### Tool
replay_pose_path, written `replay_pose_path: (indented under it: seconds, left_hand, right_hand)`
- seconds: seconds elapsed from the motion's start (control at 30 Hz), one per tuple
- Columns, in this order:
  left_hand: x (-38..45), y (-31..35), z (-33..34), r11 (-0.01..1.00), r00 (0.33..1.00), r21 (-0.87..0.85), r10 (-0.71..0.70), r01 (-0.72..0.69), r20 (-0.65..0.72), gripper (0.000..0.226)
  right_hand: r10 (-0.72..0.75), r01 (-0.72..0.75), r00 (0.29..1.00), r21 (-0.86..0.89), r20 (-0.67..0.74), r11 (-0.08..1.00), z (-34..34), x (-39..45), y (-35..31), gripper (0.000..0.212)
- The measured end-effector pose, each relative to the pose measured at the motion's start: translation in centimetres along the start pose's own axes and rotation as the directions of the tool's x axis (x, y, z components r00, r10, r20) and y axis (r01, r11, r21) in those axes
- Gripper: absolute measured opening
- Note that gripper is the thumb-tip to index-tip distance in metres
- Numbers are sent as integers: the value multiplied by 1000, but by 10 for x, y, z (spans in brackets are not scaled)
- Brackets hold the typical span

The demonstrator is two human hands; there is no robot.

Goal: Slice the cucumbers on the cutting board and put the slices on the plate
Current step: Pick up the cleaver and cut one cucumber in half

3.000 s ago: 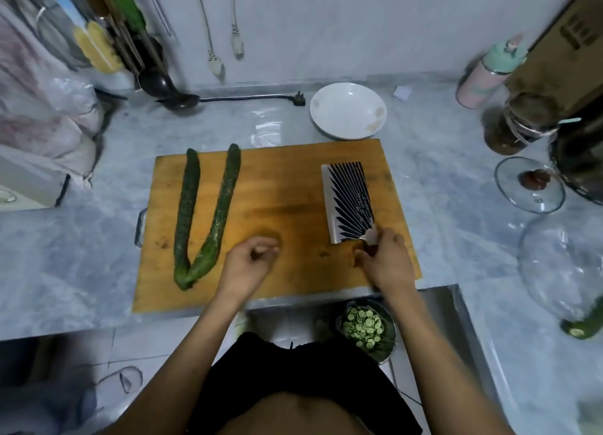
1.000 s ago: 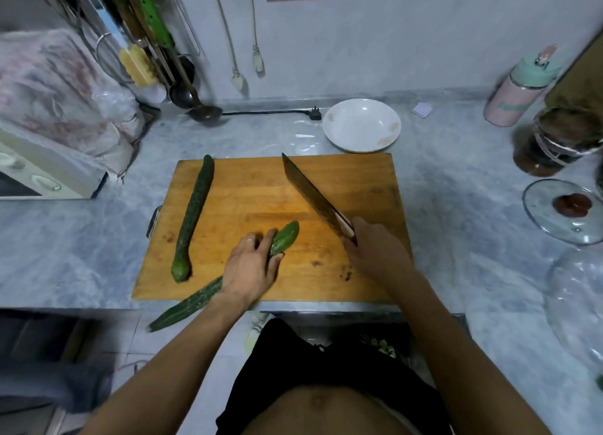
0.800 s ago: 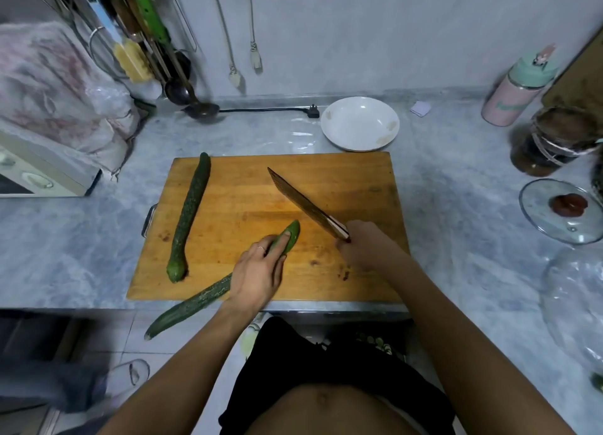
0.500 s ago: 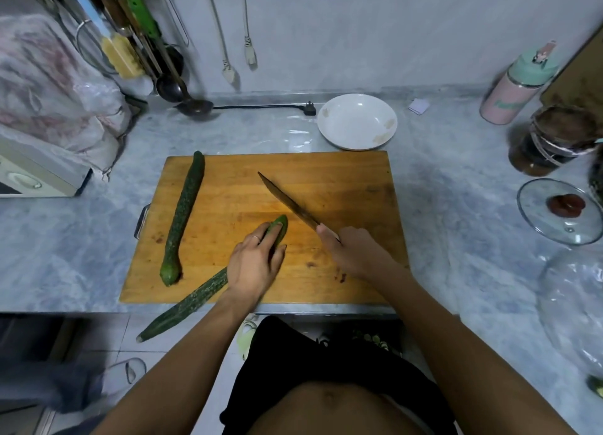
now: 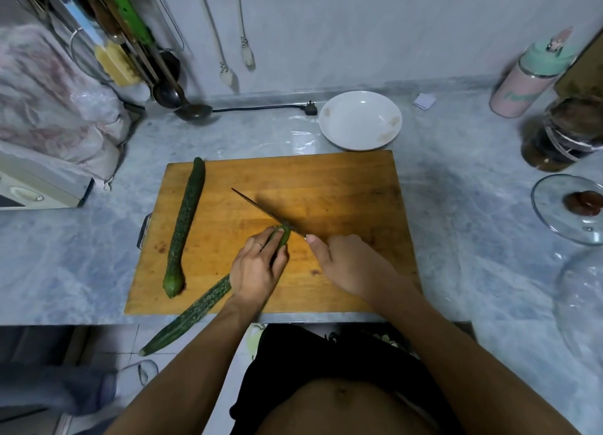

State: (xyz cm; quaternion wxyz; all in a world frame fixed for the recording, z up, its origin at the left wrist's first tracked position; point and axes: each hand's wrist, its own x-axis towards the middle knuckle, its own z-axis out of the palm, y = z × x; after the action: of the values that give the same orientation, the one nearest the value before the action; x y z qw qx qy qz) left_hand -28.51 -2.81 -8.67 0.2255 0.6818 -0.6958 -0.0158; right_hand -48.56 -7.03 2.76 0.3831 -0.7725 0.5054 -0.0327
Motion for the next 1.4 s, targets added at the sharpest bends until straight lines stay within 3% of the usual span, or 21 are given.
replay_pose_path:
  seconds: [0.57, 0.77, 0.97, 1.07, 1.17, 1.3, 1.4]
  left_hand:
    - [1, 0, -1, 999, 1000, -47, 19, -18, 14, 38]
    - [1, 3, -4, 997, 1000, -71, -18, 18, 2, 37]
    - [8, 7, -15, 937, 974, -263, -217, 228, 73, 38]
    - [26, 15, -26, 923, 967, -289, -235, 255, 102, 32]
    - [56, 30, -30, 922, 927, -184, -296, 340, 229, 30]
    - [96, 48, -25, 921, 836, 185, -390, 343, 387, 27]
    - [112, 50, -19, 910, 785, 151, -411, 387, 463, 16]
  right_hand:
    - [72, -74, 993, 15, 98, 997, 8, 24, -3, 74]
    - [61, -61, 998, 11, 17, 998, 23, 27, 7, 71]
    - [40, -44, 998, 112, 41, 993, 1, 18, 12, 64]
    - [54, -52, 999, 177, -4, 983, -13, 9, 20, 61]
    - [73, -57, 994, 181, -83, 982, -22, 8, 29, 65]
    - [104, -83, 988, 170, -114, 982, -27, 17, 38, 67]
    - [99, -68, 984, 200, -146, 977, -28, 20, 41, 63]
